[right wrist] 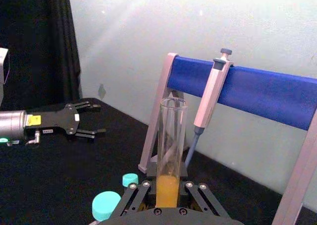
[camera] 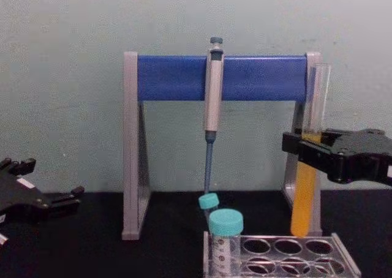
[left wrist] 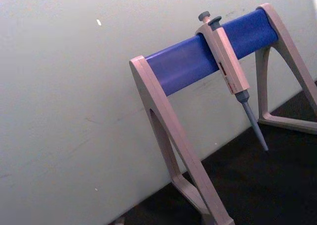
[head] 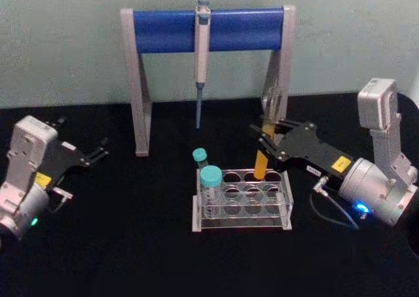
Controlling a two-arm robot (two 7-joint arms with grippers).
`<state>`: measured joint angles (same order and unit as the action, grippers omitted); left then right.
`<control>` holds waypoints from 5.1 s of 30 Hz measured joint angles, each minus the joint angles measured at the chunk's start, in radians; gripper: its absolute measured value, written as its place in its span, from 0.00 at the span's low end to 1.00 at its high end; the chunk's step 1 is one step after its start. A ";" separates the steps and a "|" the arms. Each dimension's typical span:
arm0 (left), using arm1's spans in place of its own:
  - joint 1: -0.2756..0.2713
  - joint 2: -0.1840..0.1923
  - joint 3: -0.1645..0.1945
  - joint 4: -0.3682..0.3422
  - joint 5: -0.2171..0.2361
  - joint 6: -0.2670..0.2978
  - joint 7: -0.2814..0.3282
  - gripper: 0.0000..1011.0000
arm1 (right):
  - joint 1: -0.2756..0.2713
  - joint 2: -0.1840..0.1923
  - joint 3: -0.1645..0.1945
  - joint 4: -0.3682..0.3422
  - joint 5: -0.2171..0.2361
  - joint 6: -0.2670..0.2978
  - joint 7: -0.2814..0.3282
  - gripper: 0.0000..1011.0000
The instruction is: Pick up the test tube from the test tube rack, shake it, then place it back into the test tube rack.
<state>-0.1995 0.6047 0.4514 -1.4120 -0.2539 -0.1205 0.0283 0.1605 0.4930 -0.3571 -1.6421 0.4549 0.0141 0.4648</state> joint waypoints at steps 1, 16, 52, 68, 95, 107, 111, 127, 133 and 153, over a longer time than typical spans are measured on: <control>0.000 0.000 0.000 0.000 0.000 0.000 0.000 0.99 | 0.000 0.000 0.000 0.000 -0.001 0.001 0.000 0.23; 0.000 0.000 0.000 0.000 0.000 0.000 0.000 0.99 | 0.027 -0.009 -0.022 0.018 -0.005 0.005 0.010 0.23; 0.000 0.000 0.000 0.000 0.000 0.000 0.000 0.99 | 0.105 -0.037 0.014 0.127 -0.040 -0.010 -0.023 0.23; 0.000 0.000 0.000 0.000 0.000 0.000 0.000 0.99 | -0.010 0.004 0.018 -0.009 -0.028 -0.008 -0.011 0.23; 0.000 0.000 0.000 0.000 0.000 0.000 0.000 0.99 | 0.151 -0.119 -0.073 0.178 -0.082 -0.035 -0.011 0.23; 0.000 0.000 0.000 0.000 0.000 0.000 0.000 0.99 | 0.028 -0.026 0.024 0.055 -0.041 -0.005 -0.003 0.23; 0.000 0.000 0.000 0.000 0.000 0.000 0.000 0.99 | 0.001 -0.006 0.012 0.011 -0.027 0.006 0.018 0.23; 0.000 0.000 0.000 0.000 0.000 0.000 0.000 0.99 | 0.093 -0.055 -0.053 0.083 -0.011 0.007 0.038 0.23; 0.000 0.000 0.000 0.000 0.000 0.000 0.000 0.99 | 0.151 -0.087 -0.067 0.149 -0.021 -0.005 0.031 0.23; 0.000 0.000 0.000 0.000 0.000 0.000 0.000 0.99 | 0.135 -0.051 -0.002 0.162 -0.016 -0.008 -0.006 0.23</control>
<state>-0.1996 0.6047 0.4513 -1.4120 -0.2539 -0.1205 0.0283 0.2960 0.4420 -0.3596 -1.4801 0.4394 0.0058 0.4592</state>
